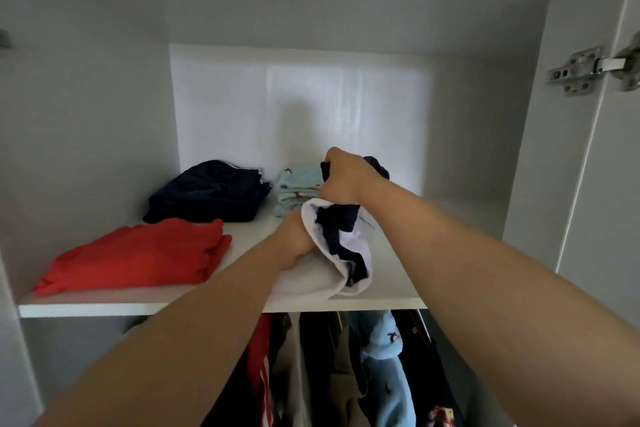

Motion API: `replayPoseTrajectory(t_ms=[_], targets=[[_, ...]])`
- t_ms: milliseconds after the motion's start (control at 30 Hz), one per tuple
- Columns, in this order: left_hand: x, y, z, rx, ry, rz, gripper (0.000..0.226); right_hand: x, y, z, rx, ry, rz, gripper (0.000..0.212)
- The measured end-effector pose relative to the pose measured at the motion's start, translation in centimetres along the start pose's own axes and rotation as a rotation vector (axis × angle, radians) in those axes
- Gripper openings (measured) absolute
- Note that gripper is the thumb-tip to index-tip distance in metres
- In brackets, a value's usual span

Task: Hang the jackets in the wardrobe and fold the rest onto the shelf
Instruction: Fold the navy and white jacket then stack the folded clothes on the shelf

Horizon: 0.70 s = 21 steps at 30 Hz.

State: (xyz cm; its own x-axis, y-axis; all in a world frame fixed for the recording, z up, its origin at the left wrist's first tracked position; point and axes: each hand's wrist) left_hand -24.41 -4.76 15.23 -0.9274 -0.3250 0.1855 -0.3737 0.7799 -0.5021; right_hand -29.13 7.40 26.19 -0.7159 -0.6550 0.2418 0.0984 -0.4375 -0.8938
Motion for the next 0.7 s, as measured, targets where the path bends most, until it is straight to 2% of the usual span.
replayPoseTrajectory(t_ms=[100, 200, 233, 300, 333, 433, 500, 567, 600, 700], targets=[[-0.4, -4.5, 0.6, -0.169, -0.051, -0.101, 0.032, 0.0, 0.8, 0.2, 0.074, -0.064, 0.087, 0.028], [-1.7, -4.5, 1.3, -0.428, -0.167, 0.078, 0.021, 0.5, 1.3, 0.7, 0.165, -0.127, 0.123, 0.027], [-2.1, -4.1, 1.4, -0.520, -0.205, 0.107, 0.025, 0.6, 2.0, 1.0, 0.157, -0.149, 0.125, 0.025], [-2.3, -3.5, 1.5, -0.727, -0.239, 0.046, 0.048, 0.9, 3.4, 1.2, 0.221, -0.197, 0.125, 0.018], [-2.1, -3.5, 1.7, -0.785, -0.211, 0.007, 0.052, 0.9, 4.0, 1.1, 0.359, -0.204, 0.137, 0.019], [-2.1, -3.4, 1.9, -0.883, -0.159, -0.068, 0.052, 1.0, 5.1, 0.1, 0.854, -0.088, 0.120, 0.045], [-1.9, -4.1, 1.9, -0.952, -0.159, -0.059, 0.058, 1.1, 5.4, -0.7, 0.973, 0.001, -0.044, 0.035], [-2.0, -5.1, 1.2, -0.937, -0.166, 0.052, 0.070, 1.2, 5.6, -1.6, 1.045, 0.051, -0.213, 0.015], [-2.1, -5.5, 0.5, -0.884, -0.171, 0.118, 0.073, 1.2, 5.5, -1.9, 1.090, 0.057, -0.274, 0.011], [-2.2, -4.8, -1.2, -0.564, -0.198, 0.155, 0.065, 1.2, 5.1, -2.3, 1.219, 0.072, -0.319, 0.015]])
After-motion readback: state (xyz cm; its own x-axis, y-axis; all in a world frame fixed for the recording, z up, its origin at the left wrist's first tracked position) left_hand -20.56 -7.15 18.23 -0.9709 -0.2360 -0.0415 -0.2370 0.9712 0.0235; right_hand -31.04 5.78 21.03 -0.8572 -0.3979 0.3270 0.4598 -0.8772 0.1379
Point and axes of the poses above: each hand's wrist, its own x-axis towards the middle knuckle, its own y-axis out of the palm, z = x × y, and after that the axes turned 5 degrees about z, right-handed
